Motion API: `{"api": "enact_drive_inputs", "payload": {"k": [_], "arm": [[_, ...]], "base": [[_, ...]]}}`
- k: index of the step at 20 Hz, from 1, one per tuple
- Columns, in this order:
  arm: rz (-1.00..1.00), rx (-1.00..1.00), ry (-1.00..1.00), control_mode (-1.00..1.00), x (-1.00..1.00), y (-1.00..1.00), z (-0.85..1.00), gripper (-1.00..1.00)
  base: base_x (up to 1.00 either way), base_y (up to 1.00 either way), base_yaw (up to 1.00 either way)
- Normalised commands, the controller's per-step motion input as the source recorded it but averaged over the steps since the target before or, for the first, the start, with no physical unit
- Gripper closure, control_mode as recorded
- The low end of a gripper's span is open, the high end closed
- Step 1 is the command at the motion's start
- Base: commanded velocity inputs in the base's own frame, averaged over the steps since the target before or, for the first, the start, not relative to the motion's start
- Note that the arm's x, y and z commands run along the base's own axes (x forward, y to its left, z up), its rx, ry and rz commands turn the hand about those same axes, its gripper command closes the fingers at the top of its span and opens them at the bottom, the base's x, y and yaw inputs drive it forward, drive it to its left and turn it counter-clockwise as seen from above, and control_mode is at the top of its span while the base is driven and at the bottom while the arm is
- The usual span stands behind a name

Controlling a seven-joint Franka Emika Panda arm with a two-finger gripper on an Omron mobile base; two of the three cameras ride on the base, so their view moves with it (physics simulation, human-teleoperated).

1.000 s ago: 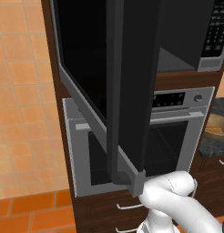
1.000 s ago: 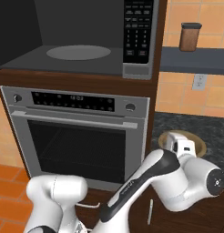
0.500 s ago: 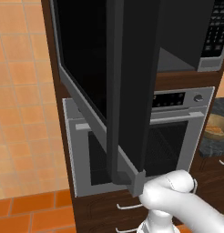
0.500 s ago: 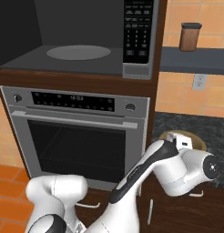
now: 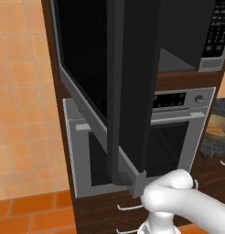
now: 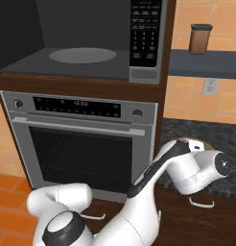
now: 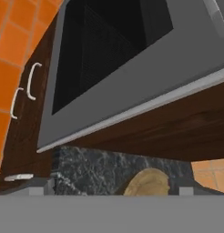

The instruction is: Open the microwave, place the bowl with waffle inside the microwave, then close the microwave door and turn it on.

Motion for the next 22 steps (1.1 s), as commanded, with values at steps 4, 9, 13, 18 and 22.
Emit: {"api": "enact_drive_inputs", "payload": {"k": [4,9,13,18,22], "arm": [[0.00,0.00,0.08,-1.00,0.27,-0.09,-0.21,-1.00],[0.00,0.00,0.07,-1.00,0.26,-0.02,-0.34,-1.00],[0.00,0.00,0.07,-1.00,0.34,-0.01,-0.26,-1.00],[-0.06,0.00,0.05,-1.00,0.15,-0.23,-0.29,-1.00],[-0.13,0.00,0.01,-1.00,0.06,-0.30,-0.36,-1.00]], "base": [[0.00,0.00,0.00],[0.00,0.00,0.00],[0.00,0.00,0.00],[0.00,0.00,0.00],[0.00,0.00,0.00]]}}
